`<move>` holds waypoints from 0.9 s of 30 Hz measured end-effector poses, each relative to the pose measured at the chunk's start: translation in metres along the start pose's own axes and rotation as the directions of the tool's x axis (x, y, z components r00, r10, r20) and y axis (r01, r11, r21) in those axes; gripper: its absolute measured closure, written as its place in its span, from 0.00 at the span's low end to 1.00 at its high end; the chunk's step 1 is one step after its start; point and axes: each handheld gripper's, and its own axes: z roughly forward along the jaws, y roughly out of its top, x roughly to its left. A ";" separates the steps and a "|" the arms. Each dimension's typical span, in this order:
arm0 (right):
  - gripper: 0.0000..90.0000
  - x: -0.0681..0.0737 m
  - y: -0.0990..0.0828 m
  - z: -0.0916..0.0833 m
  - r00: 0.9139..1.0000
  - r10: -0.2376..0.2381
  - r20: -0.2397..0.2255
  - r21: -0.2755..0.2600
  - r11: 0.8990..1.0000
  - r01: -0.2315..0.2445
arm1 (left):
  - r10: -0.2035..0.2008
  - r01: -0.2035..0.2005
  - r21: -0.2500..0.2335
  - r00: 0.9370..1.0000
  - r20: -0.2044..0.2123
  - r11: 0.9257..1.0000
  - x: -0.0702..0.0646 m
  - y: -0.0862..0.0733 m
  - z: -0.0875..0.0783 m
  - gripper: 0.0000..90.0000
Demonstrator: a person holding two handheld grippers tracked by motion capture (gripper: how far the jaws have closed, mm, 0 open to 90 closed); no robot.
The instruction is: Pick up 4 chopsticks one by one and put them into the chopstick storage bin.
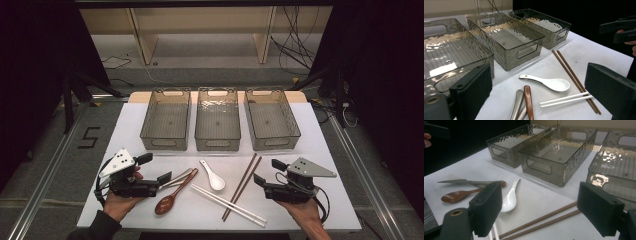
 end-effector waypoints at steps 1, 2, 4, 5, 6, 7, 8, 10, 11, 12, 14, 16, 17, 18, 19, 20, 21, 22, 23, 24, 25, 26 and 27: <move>0.24 0.000 0.000 0.000 1.000 0.000 0.000 0.000 1.000 0.000 | 0.000 0.000 0.002 1.000 0.000 1.000 0.000 0.000 0.000 0.08; 0.24 0.001 0.000 0.000 1.000 -0.002 0.000 0.003 1.000 0.002 | 0.001 -0.001 0.003 1.000 0.001 1.000 0.000 0.000 0.000 0.08; 0.24 0.001 0.001 0.000 1.000 -0.010 -0.002 0.004 1.000 0.010 | -0.004 0.004 0.000 1.000 -0.001 1.000 0.000 0.000 0.001 0.08; 0.25 0.001 0.002 0.000 1.000 -0.014 -0.004 0.005 1.000 0.014 | -0.003 0.003 0.001 1.000 -0.001 1.000 0.001 0.000 0.001 0.08; 0.25 0.001 0.002 0.000 1.000 -0.014 -0.011 0.016 1.000 0.014 | -0.006 0.006 -0.001 1.000 -0.002 1.000 0.001 0.000 0.001 0.08; 0.25 0.001 0.002 0.000 1.000 -0.014 -0.011 0.016 1.000 0.014 | -0.006 0.006 -0.001 1.000 -0.002 1.000 0.001 0.000 0.001 0.08; 0.25 0.001 0.003 0.001 1.000 -0.013 -0.017 0.024 1.000 0.013 | -0.007 0.007 -0.001 1.000 -0.002 1.000 0.001 0.000 0.001 0.08; 0.25 0.001 0.004 0.001 1.000 -0.015 -0.022 0.032 0.999 0.016 | -0.004 0.004 0.000 1.000 -0.003 1.000 0.001 0.000 0.001 0.08; 0.25 0.001 0.004 0.001 1.000 -0.015 -0.022 0.032 0.999 0.016 | -0.004 0.004 0.000 1.000 -0.003 1.000 0.001 0.000 0.001 0.08; 0.25 0.001 0.005 0.002 1.000 -0.017 -0.026 0.037 0.999 0.018 | -0.005 0.005 0.000 1.000 -0.003 1.000 0.001 0.000 0.001 0.08; 0.25 0.000 0.007 0.003 0.998 -0.028 -0.047 0.057 0.998 0.031 | -0.006 0.006 0.000 1.000 -0.002 1.000 0.001 0.000 0.001 0.08; 0.25 0.001 0.009 0.005 0.995 -0.032 -0.097 0.094 0.995 0.041 | -0.008 0.008 -0.001 1.000 -0.001 1.000 0.001 0.000 0.000 0.08; 0.25 0.002 0.010 0.007 0.993 -0.040 -0.111 0.113 0.992 0.053 | -0.007 0.007 0.000 1.000 -0.003 1.000 0.001 0.000 0.000 0.08; 0.25 0.003 0.012 0.009 0.991 -0.052 -0.121 0.131 0.989 0.068 | -0.008 0.008 -0.001 1.000 -0.006 1.000 0.002 0.000 0.000 0.08; 0.25 0.004 0.013 0.010 0.990 -0.064 -0.124 0.148 0.986 0.083 | -0.008 0.007 -0.001 1.000 -0.007 1.000 0.002 0.000 -0.001 0.08; 0.25 0.005 0.015 0.012 0.988 -0.072 -0.135 0.165 0.982 0.094 | -0.013 0.013 -0.006 1.000 -0.009 1.000 0.003 0.000 -0.001 0.08; 0.25 0.005 0.016 0.014 0.987 -0.078 -0.141 0.182 0.978 0.103 | -0.015 0.015 -0.006 1.000 -0.011 1.000 0.003 0.000 -0.001 0.08; 0.26 0.006 0.018 0.016 0.986 -0.088 -0.138 0.195 0.974 0.114 | -0.015 0.015 -0.006 1.000 -0.011 1.000 0.003 0.000 -0.001 0.08; 0.26 0.006 0.020 0.018 0.985 -0.099 -0.140 0.209 0.970 0.127 | -0.016 0.016 -0.007 1.000 -0.012 1.000 0.003 0.000 -0.001 0.08; 0.26 0.006 0.022 0.021 0.984 -0.109 -0.143 0.224 0.965 0.139 | -0.015 0.015 -0.006 1.000 -0.012 1.000 0.003 0.000 -0.001 0.08; 0.26 0.007 0.024 0.024 0.983 -0.115 -0.144 0.239 0.960 0.147 | -0.013 0.013 -0.004 1.000 -0.011 1.000 0.003 0.000 -0.001 0.08; 0.26 0.007 0.025 0.027 0.981 -0.119 -0.150 0.255 0.954 0.155 | -0.012 0.012 -0.003 1.000 -0.010 1.000 0.003 0.000 -0.001 0.08; 0.26 0.008 0.027 0.030 0.979 -0.126 -0.159 0.270 0.948 0.166 | -0.010 0.010 0.000 1.000 -0.010 1.000 0.003 0.000 0.000 0.08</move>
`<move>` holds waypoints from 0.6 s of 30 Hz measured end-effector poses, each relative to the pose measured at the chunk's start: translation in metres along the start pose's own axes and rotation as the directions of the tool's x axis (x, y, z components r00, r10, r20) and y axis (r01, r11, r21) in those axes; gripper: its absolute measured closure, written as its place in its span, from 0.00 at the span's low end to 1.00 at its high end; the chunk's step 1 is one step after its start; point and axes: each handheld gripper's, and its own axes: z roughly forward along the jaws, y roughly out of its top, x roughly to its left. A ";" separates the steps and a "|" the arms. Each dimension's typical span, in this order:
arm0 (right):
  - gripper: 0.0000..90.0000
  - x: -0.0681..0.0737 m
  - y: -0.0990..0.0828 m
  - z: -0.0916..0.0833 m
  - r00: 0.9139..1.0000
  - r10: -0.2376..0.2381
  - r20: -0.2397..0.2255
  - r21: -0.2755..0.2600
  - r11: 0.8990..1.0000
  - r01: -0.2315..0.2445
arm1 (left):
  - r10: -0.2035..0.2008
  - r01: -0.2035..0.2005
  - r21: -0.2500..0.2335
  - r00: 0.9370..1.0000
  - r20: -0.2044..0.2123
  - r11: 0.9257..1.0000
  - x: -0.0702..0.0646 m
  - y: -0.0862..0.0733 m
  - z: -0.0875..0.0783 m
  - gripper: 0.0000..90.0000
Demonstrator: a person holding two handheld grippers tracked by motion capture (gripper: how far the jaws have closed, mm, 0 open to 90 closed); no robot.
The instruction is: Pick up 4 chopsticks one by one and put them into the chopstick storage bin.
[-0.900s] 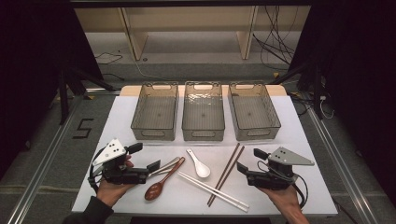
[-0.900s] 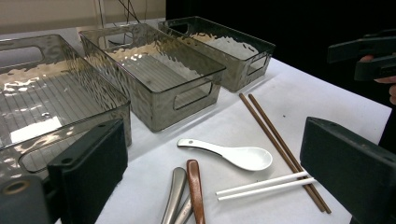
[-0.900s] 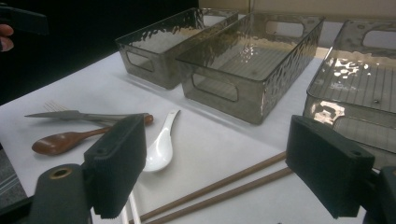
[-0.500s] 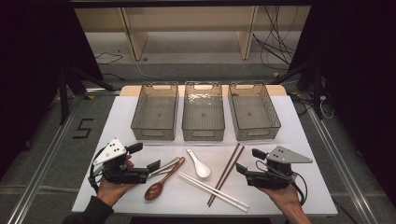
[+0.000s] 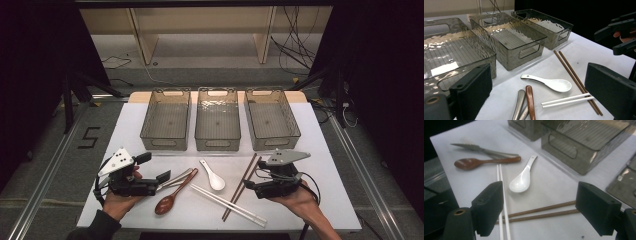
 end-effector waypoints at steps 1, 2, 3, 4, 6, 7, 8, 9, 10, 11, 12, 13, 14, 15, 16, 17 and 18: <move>0.26 0.000 0.002 0.003 1.000 -0.007 -0.001 0.017 1.000 0.007 | 0.000 0.000 -0.001 1.000 0.000 1.000 0.000 0.000 0.000 0.08; 0.27 0.001 0.004 0.006 1.000 -0.016 -0.005 0.033 0.999 0.016 | 0.004 -0.004 0.001 1.000 0.000 1.000 0.000 0.000 0.000 0.08; 0.28 0.001 0.006 0.009 1.000 -0.022 -0.007 0.049 0.999 0.022 | 0.003 -0.003 0.002 1.000 0.000 1.000 0.000 0.000 0.000 0.08; 0.29 0.002 0.008 0.012 0.999 -0.032 -0.010 0.063 0.998 0.033 | 0.003 -0.003 0.001 1.000 0.000 1.000 0.000 0.000 0.000 0.08; 0.31 0.003 0.010 0.018 0.998 -0.052 -0.024 0.098 0.994 0.054 | 0.003 -0.003 0.001 1.000 -0.002 1.000 0.000 0.000 0.000 0.08; 0.32 0.003 0.011 0.022 0.998 -0.063 -0.029 0.120 0.991 0.066 | 0.004 -0.004 0.003 1.000 -0.003 1.000 0.000 0.000 0.000 0.08; 0.35 0.004 0.012 0.025 0.996 -0.078 -0.030 0.142 0.986 0.082 | 0.005 -0.005 0.006 1.000 -0.002 1.000 0.000 0.000 0.000 0.08; 0.37 0.005 0.012 0.028 0.996 -0.087 -0.034 0.167 0.982 0.091 | 0.005 -0.005 0.007 1.000 -0.001 1.000 0.000 0.000 0.000 0.08; 0.38 0.006 0.012 0.031 0.994 -0.097 -0.040 0.190 0.976 0.103 | 0.007 -0.007 0.008 1.000 -0.001 1.000 0.000 0.000 0.000 0.08; 0.39 0.007 0.011 0.033 0.994 -0.101 -0.043 0.212 0.971 0.108 | 0.007 -0.007 0.006 1.000 -0.001 1.000 -0.001 0.000 0.001 0.08; 0.40 0.006 0.011 0.036 0.993 -0.112 -0.049 0.231 0.965 0.120 | 0.008 -0.008 0.006 1.000 0.000 1.000 -0.001 0.000 0.001 0.08; 0.42 0.006 0.010 0.038 0.992 -0.114 -0.056 0.248 0.961 0.124 | 0.005 -0.005 0.004 1.000 -0.001 1.000 -0.001 0.000 0.001 0.08; 0.44 0.007 0.009 0.041 0.992 -0.113 -0.062 0.261 0.957 0.126 | 0.005 -0.005 0.005 1.000 -0.001 1.000 0.000 0.000 0.001 0.08; 0.45 0.006 0.009 0.042 0.991 -0.112 -0.071 0.279 0.952 0.128 | 0.007 -0.007 0.008 1.000 0.000 1.000 0.000 0.000 0.000 0.08; 0.47 0.007 0.006 0.046 0.991 -0.103 -0.085 0.319 0.940 0.125 | 0.007 -0.007 0.008 1.000 0.000 1.000 0.000 0.000 0.000 0.08; 0.47 0.007 0.006 0.046 0.991 -0.103 -0.085 0.319 0.940 0.125 | 0.007 -0.007 0.006 1.000 -0.001 1.000 0.000 0.000 0.000 0.08; 0.49 0.007 0.004 0.047 0.991 -0.099 -0.089 0.340 0.932 0.124 | 0.008 -0.008 0.005 1.000 -0.001 1.000 0.000 0.000 0.000 0.08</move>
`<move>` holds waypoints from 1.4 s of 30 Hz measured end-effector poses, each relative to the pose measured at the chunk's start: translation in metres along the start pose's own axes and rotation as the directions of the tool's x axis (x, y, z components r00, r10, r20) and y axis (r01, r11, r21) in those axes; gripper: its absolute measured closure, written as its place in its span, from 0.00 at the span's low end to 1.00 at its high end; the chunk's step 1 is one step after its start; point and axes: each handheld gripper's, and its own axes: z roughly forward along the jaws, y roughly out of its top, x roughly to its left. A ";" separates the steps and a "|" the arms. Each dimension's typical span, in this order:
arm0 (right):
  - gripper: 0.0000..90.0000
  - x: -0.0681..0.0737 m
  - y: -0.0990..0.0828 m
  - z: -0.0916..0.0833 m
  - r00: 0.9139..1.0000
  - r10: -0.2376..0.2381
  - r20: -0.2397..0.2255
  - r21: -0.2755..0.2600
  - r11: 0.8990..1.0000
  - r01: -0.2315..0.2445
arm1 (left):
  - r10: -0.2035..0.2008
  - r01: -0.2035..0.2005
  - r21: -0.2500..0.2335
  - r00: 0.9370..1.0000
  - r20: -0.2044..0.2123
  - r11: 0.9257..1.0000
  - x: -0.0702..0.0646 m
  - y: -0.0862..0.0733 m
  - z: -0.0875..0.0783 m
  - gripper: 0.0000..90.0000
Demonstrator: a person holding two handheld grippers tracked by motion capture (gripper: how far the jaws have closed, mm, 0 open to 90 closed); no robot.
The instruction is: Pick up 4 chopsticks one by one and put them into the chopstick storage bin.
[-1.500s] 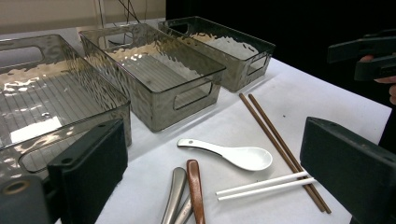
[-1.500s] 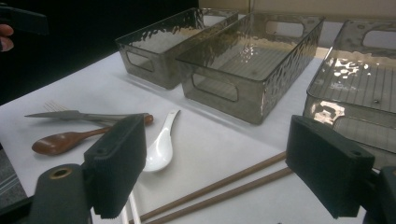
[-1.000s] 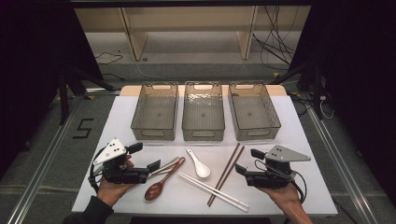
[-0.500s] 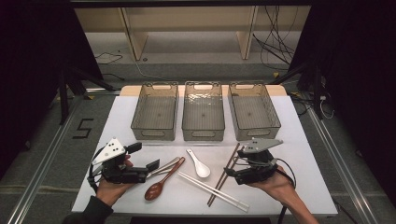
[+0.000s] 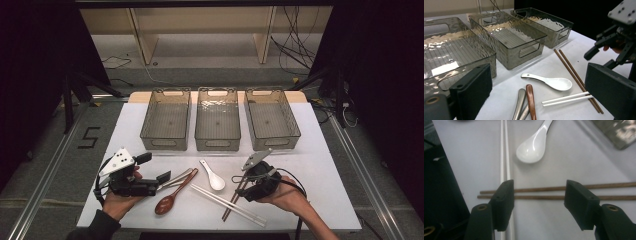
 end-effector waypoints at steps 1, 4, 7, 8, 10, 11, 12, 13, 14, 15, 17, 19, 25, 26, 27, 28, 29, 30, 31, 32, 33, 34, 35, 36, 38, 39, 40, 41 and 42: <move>0.50 0.000 -0.001 0.002 1.000 0.001 -0.006 0.019 1.000 -0.001 | 0.000 0.000 -0.001 1.000 0.000 1.000 0.000 0.000 0.000 0.08; 0.54 0.003 -0.005 0.007 1.000 0.001 -0.017 0.063 0.998 0.000 | 0.002 -0.002 -0.001 1.000 0.001 1.000 0.000 0.000 0.000 0.08; 0.58 0.006 -0.008 0.013 1.000 0.004 -0.024 0.097 0.995 -0.002 | 0.001 -0.001 0.006 1.000 0.000 1.000 0.000 0.000 0.000 0.08; 0.59 0.008 -0.009 0.015 1.000 -0.001 -0.025 0.109 0.994 0.004 | 0.002 -0.002 0.005 1.000 -0.001 1.000 0.000 0.000 0.000 0.08; 0.61 0.011 -0.010 0.018 0.999 -0.005 -0.032 0.131 0.991 0.009 | 0.004 -0.004 0.002 1.000 -0.003 1.000 0.000 0.000 0.000 0.08; 0.62 0.012 -0.011 0.020 0.999 -0.003 -0.039 0.138 0.990 0.008 | 0.005 -0.005 0.002 1.000 -0.003 1.000 0.000 0.000 0.000 0.08; 0.64 0.014 -0.011 0.020 0.999 -0.007 -0.039 0.145 0.989 0.013 | 0.006 -0.006 0.000 1.000 -0.004 1.000 0.000 0.000 0.000 0.08; 0.65 0.015 -0.012 0.021 0.999 -0.001 -0.040 0.146 0.989 0.007 | 0.006 -0.006 0.000 1.000 -0.004 1.000 0.000 0.000 0.000 0.08; 0.66 0.015 -0.012 0.022 0.999 0.002 -0.047 0.156 0.988 0.005 | 0.005 -0.005 0.002 1.000 -0.004 1.000 0.000 0.000 0.000 0.08; 0.66 0.015 -0.013 0.023 0.999 0.000 -0.051 0.163 0.987 0.008 | 0.005 -0.005 0.003 1.000 -0.005 1.000 0.000 0.000 0.000 0.08; 0.66 0.017 -0.013 0.026 0.998 -0.009 -0.057 0.174 0.985 0.019 | 0.004 -0.004 0.003 1.000 -0.008 1.000 0.000 0.000 0.000 0.08; 0.68 0.019 -0.013 0.028 0.998 -0.018 -0.058 0.189 0.981 0.029 | -0.001 0.001 0.000 1.000 -0.009 1.000 0.000 0.000 0.000 0.08; 0.74 0.021 -0.014 0.031 0.998 -0.025 -0.058 0.213 0.976 0.037 | 0.001 -0.001 -0.001 1.000 -0.009 1.000 0.000 0.000 0.000 0.08; 0.76 0.021 -0.014 0.031 0.998 -0.021 -0.058 0.220 0.975 0.033 | 0.001 -0.001 0.000 1.000 -0.010 1.000 0.000 0.000 0.000 0.08; 0.77 0.021 -0.014 0.032 0.998 -0.029 -0.058 0.223 0.974 0.042 | 0.000 0.000 0.000 1.000 -0.009 1.000 0.000 0.000 0.000 0.08; 0.78 0.023 -0.014 0.033 0.998 -0.012 -0.058 0.230 0.973 0.025 | 0.000 0.000 0.000 1.000 -0.009 1.000 0.000 0.000 0.000 0.08; 0.80 0.022 -0.015 0.034 0.998 -0.022 -0.056 0.240 0.970 0.035 | 0.000 0.000 -0.002 1.000 -0.009 1.000 0.000 0.000 0.000 0.08; 0.80 0.022 -0.015 0.034 0.998 -0.022 -0.056 0.240 0.970 0.035 | 0.000 0.000 -0.001 1.000 -0.009 1.000 0.000 0.000 0.000 0.08; 0.80 0.022 -0.015 0.035 0.998 -0.018 -0.056 0.242 0.970 0.031 | -0.001 0.001 -0.001 1.000 -0.009 1.000 0.000 0.000 0.000 0.08; 0.81 0.022 -0.014 0.036 0.998 -0.016 -0.060 0.253 0.967 0.031 | 0.000 0.000 0.000 1.000 -0.009 1.000 0.000 0.000 0.000 0.08; 0.81 0.022 -0.014 0.036 0.998 -0.016 -0.060 0.253 0.967 0.031 | -0.001 0.001 0.000 1.000 -0.009 1.000 0.000 0.000 0.000 0.08; 0.82 0.022 -0.015 0.038 0.998 -0.030 -0.057 0.254 0.966 0.044 | -0.001 0.001 0.001 1.000 -0.009 1.000 0.000 0.000 0.000 0.08; 0.83 0.022 -0.014 0.039 0.998 -0.030 -0.057 0.259 0.965 0.044 | 0.000 0.000 0.002 1.000 -0.009 1.000 0.000 0.000 0.000 0.08; 0.84 0.021 -0.014 0.040 0.997 -0.051 -0.056 0.261 0.963 0.064 | -0.002 0.002 0.001 1.000 -0.008 1.000 0.000 0.000 0.001 0.08; 0.87 0.021 -0.014 0.041 0.998 -0.043 -0.048 0.267 0.962 0.055 | -0.008 0.008 -0.002 1.000 -0.005 1.000 0.001 0.000 0.000 0.08; 0.89 0.021 -0.013 0.041 0.998 -0.042 -0.044 0.269 0.962 0.052 | -0.007 0.007 -0.003 1.000 -0.006 1.000 0.001 0.000 0.000 0.08; 0.90 0.020 -0.013 0.041 0.998 -0.042 -0.043 0.270 0.961 0.052 | -0.008 0.008 -0.005 1.000 -0.006 1.000 0.001 0.000 0.000 0.08; 0.90 0.020 -0.013 0.041 0.999 -0.034 -0.041 0.271 0.962 0.044 | -0.009 0.009 -0.005 1.000 -0.006 1.000 0.001 0.000 0.000 0.08; 0.91 0.020 -0.013 0.041 0.999 -0.034 -0.040 0.272 0.961 0.043 | -0.009 0.009 -0.004 1.000 -0.006 1.000 0.001 0.000 0.000 0.08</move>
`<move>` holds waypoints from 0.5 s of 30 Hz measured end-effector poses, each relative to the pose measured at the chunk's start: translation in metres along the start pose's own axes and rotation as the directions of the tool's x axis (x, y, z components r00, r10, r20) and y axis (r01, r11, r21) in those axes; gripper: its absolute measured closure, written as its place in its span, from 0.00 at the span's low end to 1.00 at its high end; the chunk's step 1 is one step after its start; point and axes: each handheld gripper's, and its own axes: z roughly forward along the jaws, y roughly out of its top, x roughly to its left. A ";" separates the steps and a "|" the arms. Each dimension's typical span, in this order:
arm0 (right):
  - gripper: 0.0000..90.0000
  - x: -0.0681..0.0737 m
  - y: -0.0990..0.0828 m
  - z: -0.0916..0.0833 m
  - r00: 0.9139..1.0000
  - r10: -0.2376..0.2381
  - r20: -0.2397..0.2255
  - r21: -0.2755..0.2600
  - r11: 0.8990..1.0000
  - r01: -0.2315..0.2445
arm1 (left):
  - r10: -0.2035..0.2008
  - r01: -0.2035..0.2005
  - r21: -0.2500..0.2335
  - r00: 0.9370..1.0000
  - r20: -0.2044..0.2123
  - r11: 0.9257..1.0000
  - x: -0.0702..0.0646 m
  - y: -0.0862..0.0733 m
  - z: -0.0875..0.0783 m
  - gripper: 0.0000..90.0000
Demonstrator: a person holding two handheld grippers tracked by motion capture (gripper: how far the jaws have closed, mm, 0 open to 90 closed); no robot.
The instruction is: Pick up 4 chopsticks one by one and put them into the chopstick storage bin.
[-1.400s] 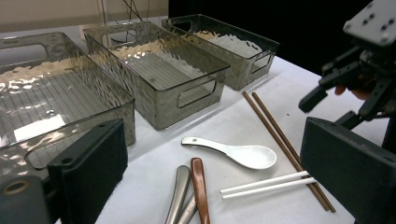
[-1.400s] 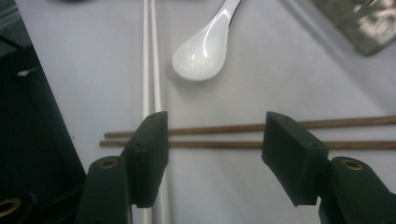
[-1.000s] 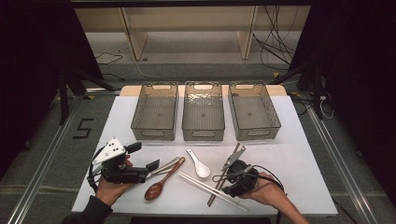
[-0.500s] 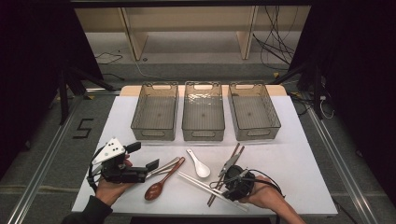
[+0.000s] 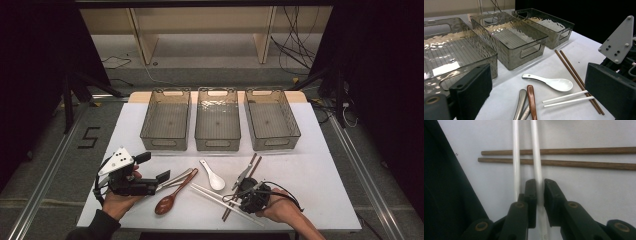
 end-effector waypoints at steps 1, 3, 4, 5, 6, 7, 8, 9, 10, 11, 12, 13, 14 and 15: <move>0.91 0.000 0.000 0.000 1.000 0.001 0.004 0.001 1.000 -0.001 | 0.002 -0.002 0.002 1.000 0.000 1.000 0.000 0.000 0.000 0.08; 0.93 0.002 0.001 0.000 1.000 0.011 0.013 0.006 1.000 -0.011 | 0.003 -0.003 0.002 1.000 0.001 1.000 0.000 0.000 0.000 0.08; 0.93 0.002 0.001 0.000 1.000 0.004 0.015 0.009 1.000 -0.004 | 0.003 -0.003 0.003 1.000 0.001 1.000 0.000 0.000 0.000 0.08; 0.93 0.002 0.001 0.000 1.000 -0.003 0.018 0.009 1.000 0.003 | 0.004 -0.004 0.004 1.000 0.001 1.000 0.000 0.000 0.000 0.08; 0.94 0.002 0.001 0.000 1.000 -0.010 0.022 0.007 1.000 0.010 | 0.004 -0.004 0.005 1.000 0.001 1.000 0.000 0.000 0.000 0.08; 0.94 0.003 0.001 0.000 0.999 -0.022 0.026 0.010 1.000 0.022 | 0.004 -0.004 0.005 1.000 0.001 1.000 0.000 0.000 0.000 0.08; 0.94 0.003 0.001 0.000 0.999 -0.022 0.026 0.010 1.000 0.022 | 0.005 -0.005 0.005 1.000 0.002 1.000 0.000 0.000 0.000 0.08; 0.94 0.003 0.001 0.000 0.999 -0.023 0.028 0.008 1.000 0.023 | 0.005 -0.005 0.005 1.000 0.002 1.000 0.000 0.000 0.000 0.08; 0.94 0.003 0.001 0.000 0.999 -0.031 0.028 0.008 0.999 0.031 | 0.004 -0.004 0.005 1.000 0.001 1.000 0.000 0.000 0.000 0.08; 0.95 0.004 0.001 0.000 0.999 -0.039 0.029 0.007 0.999 0.039 | 0.003 -0.003 0.003 1.000 0.001 1.000 0.000 0.000 0.000 0.08; 0.95 0.004 0.001 -0.001 0.999 -0.037 0.024 0.009 0.999 0.037 | 0.003 -0.003 0.004 1.000 0.001 1.000 0.000 0.000 0.001 0.08; 0.95 0.004 0.001 -0.001 0.998 -0.055 0.024 0.005 0.998 0.055 | 0.004 -0.004 0.005 1.000 0.001 1.000 0.000 0.000 0.001 0.08; 0.95 0.004 0.001 -0.002 0.998 -0.062 0.026 0.002 0.998 0.062 | 0.003 -0.003 0.005 1.000 0.001 1.000 0.000 0.000 0.001 0.08; 0.95 0.004 0.001 -0.002 0.997 -0.070 0.031 0.000 0.998 0.070 | 0.003 -0.003 0.005 1.000 0.001 1.000 0.000 0.000 0.000 0.08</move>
